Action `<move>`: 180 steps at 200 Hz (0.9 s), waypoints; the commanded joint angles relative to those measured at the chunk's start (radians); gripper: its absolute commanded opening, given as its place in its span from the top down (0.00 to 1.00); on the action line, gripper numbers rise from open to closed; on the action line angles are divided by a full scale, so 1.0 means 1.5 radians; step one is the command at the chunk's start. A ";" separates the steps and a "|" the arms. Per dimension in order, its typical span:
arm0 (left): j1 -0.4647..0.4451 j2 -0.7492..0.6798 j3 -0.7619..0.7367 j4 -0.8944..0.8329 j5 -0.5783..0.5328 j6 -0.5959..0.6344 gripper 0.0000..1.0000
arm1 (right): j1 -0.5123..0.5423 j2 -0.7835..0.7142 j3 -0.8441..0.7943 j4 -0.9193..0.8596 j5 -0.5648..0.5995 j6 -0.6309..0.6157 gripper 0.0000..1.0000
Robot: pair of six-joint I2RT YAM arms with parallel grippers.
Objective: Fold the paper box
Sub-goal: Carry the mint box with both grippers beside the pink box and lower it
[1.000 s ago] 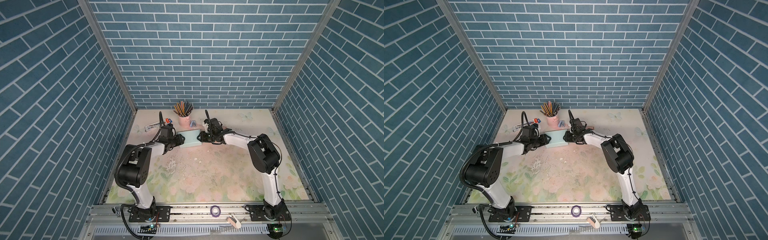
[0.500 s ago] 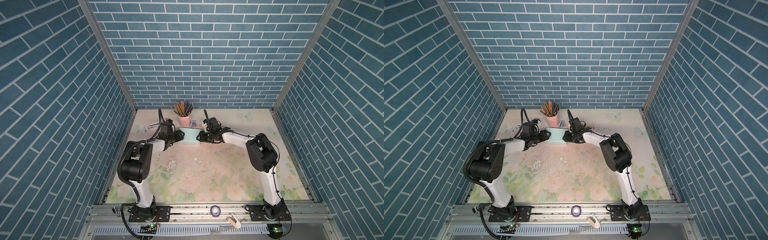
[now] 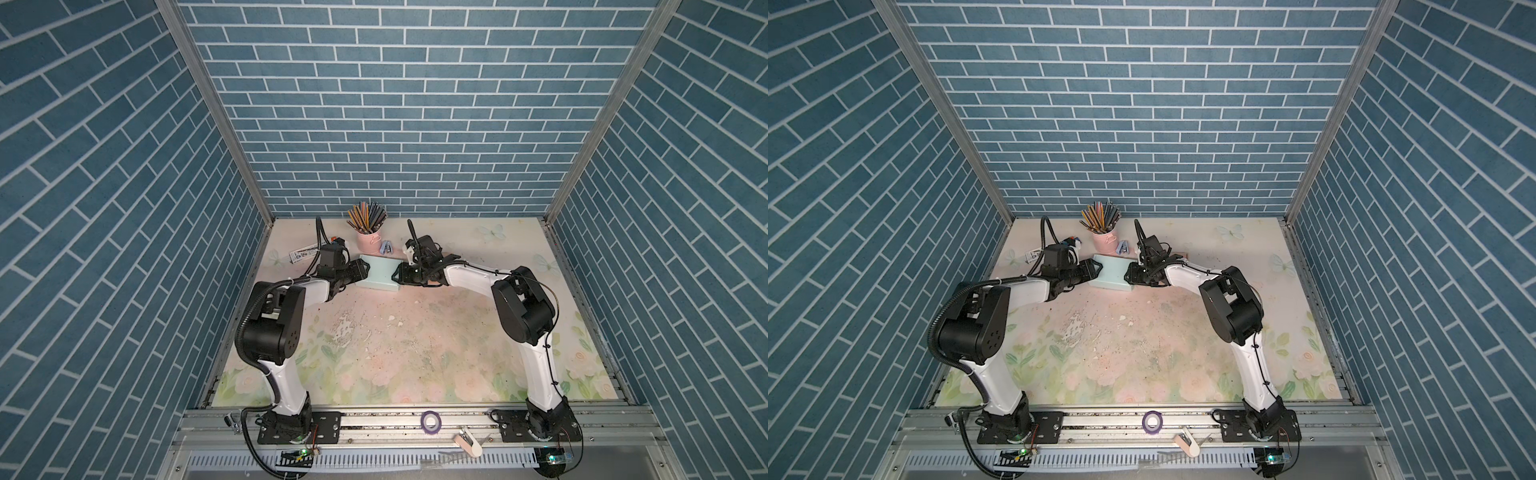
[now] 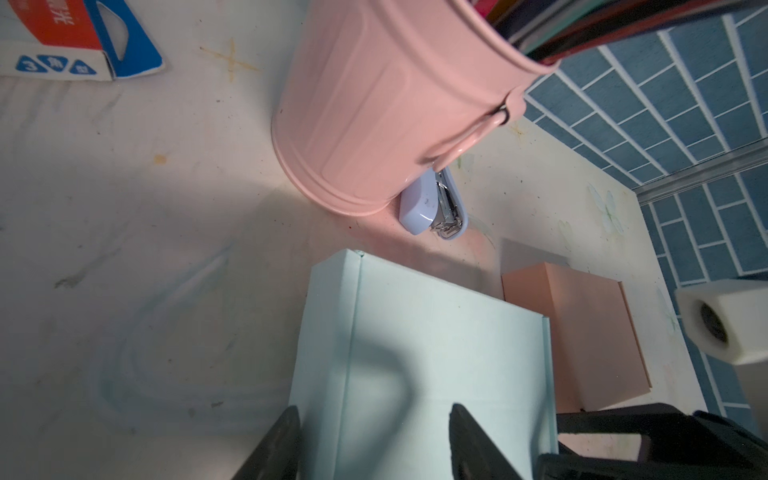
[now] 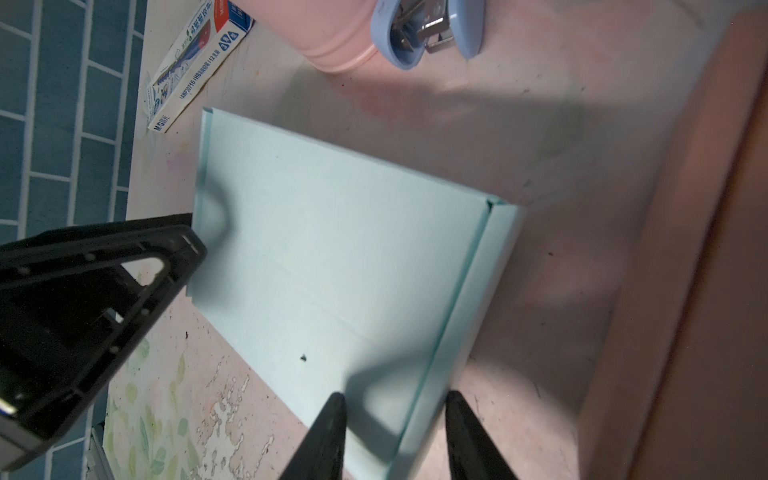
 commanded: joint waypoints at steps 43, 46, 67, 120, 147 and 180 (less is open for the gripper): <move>-0.007 -0.002 -0.025 0.033 0.062 -0.013 0.37 | 0.017 0.009 0.030 0.054 -0.046 -0.002 0.58; -0.007 -0.003 -0.027 0.034 0.062 -0.014 0.37 | 0.017 0.009 0.030 0.054 -0.046 -0.002 0.58; -0.003 -0.006 -0.039 0.045 0.060 -0.020 0.35 | 0.016 0.009 0.031 0.055 -0.044 -0.001 0.57; 0.004 -0.016 -0.054 0.057 0.059 -0.029 0.30 | 0.015 0.009 0.030 0.055 -0.041 0.000 0.55; 0.007 -0.025 -0.061 0.059 0.059 -0.031 0.19 | 0.014 0.009 0.025 0.055 -0.036 0.000 0.53; 0.012 -0.042 -0.072 0.059 0.056 -0.032 0.11 | 0.013 0.003 0.015 0.057 -0.030 0.000 0.49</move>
